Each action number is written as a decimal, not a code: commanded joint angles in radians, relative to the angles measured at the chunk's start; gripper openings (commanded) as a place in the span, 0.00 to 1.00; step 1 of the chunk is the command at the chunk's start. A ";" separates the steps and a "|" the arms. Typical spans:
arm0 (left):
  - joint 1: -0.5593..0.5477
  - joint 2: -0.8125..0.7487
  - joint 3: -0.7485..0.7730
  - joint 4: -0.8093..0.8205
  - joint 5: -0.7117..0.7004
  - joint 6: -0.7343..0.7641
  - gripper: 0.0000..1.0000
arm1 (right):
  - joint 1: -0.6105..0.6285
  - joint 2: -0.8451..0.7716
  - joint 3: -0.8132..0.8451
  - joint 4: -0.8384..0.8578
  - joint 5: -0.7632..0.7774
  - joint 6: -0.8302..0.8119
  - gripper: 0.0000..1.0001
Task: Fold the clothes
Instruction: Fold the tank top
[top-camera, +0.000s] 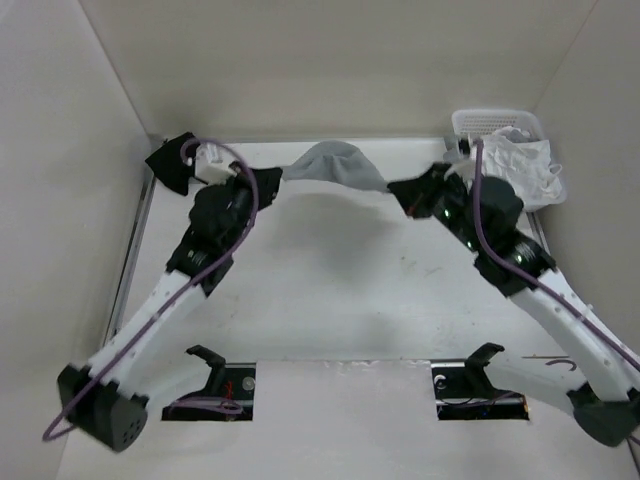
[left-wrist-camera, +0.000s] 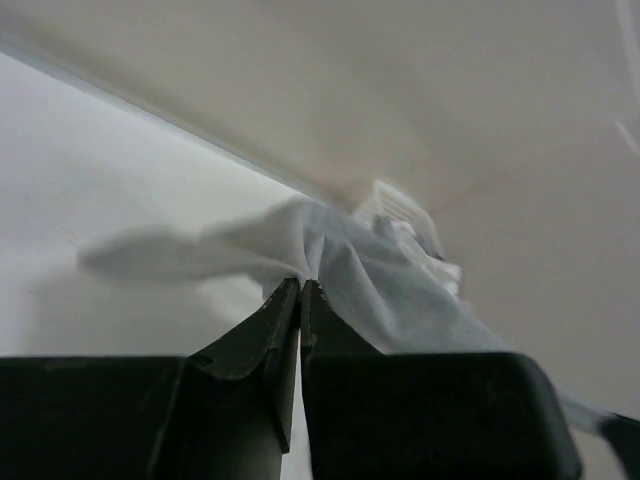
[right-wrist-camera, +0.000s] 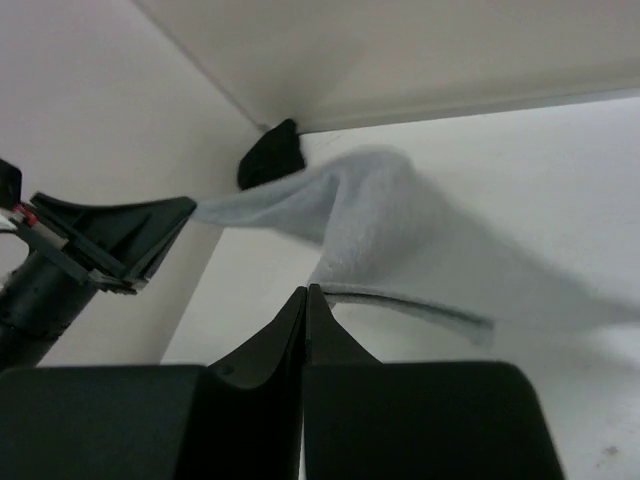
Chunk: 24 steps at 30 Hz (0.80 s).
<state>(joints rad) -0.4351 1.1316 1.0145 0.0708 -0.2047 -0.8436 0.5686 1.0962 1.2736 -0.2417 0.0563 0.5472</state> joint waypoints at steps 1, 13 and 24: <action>-0.029 -0.294 -0.204 0.074 -0.036 -0.003 0.00 | 0.104 -0.220 -0.230 0.104 0.010 0.040 0.00; 0.120 -0.334 -0.215 -0.045 0.109 -0.032 0.00 | 0.147 -0.228 -0.198 0.016 0.016 0.026 0.00; 0.042 -0.314 -0.140 -0.014 -0.047 0.041 0.00 | 0.079 -0.173 -0.077 0.082 -0.015 0.028 0.00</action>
<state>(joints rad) -0.3637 0.8616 0.8177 0.0097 -0.1680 -0.8581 0.6426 0.9539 1.1110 -0.2314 0.0498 0.5762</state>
